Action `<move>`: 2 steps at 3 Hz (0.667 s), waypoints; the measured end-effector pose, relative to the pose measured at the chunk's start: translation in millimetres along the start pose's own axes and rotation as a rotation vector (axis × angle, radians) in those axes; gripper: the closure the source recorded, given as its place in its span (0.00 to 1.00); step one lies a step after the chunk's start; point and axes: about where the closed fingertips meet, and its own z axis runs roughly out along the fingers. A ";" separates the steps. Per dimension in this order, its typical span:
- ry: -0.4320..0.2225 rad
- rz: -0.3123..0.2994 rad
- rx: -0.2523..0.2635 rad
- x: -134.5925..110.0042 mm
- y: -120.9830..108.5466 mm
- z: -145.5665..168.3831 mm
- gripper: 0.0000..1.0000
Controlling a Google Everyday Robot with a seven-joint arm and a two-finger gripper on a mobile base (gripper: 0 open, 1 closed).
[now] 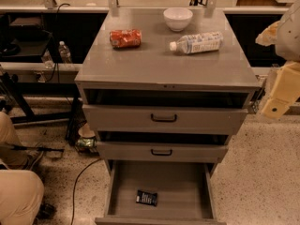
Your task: Pick rxbar blueberry from bottom drawer and place on counter
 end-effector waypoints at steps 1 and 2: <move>0.000 0.000 0.000 0.0 0.1 0.1 0.00; -0.032 0.016 -0.003 3.2 7.7 16.7 0.00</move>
Offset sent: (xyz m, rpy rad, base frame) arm -0.0052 0.0022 -0.0530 0.0944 0.0066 -0.0131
